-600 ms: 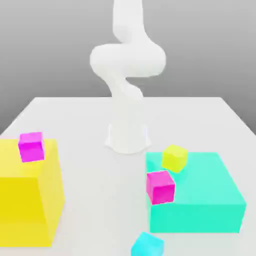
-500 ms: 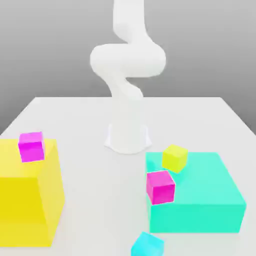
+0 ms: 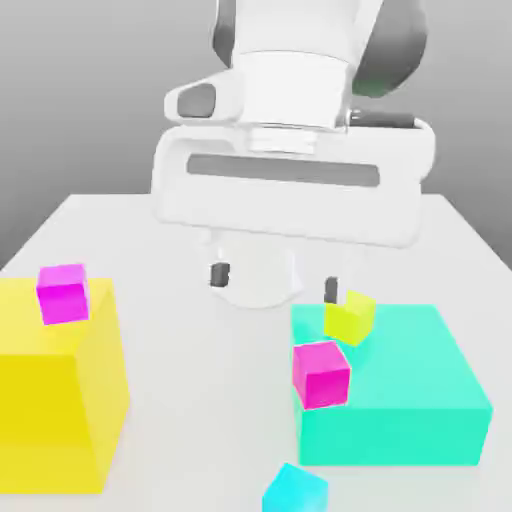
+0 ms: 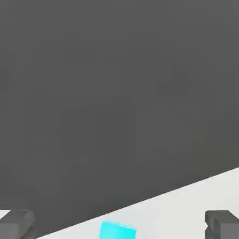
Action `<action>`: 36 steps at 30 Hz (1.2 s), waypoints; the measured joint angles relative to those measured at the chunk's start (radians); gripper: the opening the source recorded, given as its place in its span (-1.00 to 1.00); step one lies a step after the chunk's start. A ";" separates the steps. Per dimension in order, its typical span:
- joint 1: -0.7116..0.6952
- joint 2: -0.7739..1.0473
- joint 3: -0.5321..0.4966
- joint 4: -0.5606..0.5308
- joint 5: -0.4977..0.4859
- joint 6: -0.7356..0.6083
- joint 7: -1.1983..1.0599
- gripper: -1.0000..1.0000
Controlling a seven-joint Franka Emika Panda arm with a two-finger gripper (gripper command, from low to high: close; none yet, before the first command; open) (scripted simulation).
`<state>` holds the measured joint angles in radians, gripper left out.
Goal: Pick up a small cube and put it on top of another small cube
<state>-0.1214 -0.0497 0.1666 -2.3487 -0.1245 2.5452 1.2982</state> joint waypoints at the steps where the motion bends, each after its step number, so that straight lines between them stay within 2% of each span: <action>1: 0.001 0.036 0.001 -0.002 -0.005 0.012 0.023 0.00; 9: 0.029 0.319 -0.003 -0.022 0.011 0.112 0.170 0.00; 13: 0.055 0.463 -0.034 -0.002 -0.017 0.214 0.208 0.00; 14: 0.064 0.499 -0.045 0.005 -0.027 0.242 0.216 -1.00; 21: 0.066 0.507 -0.047 0.006 -0.030 0.251 0.218 -1.00; 28: 0.041 0.278 -0.005 -0.017 0.022 0.078 0.155 -1.00; 36: 0.068 0.004 0.012 -0.047 0.012 -0.111 0.179 -1.00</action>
<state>-0.0535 -0.0458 0.1783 -2.3954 -0.1128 2.4340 1.4769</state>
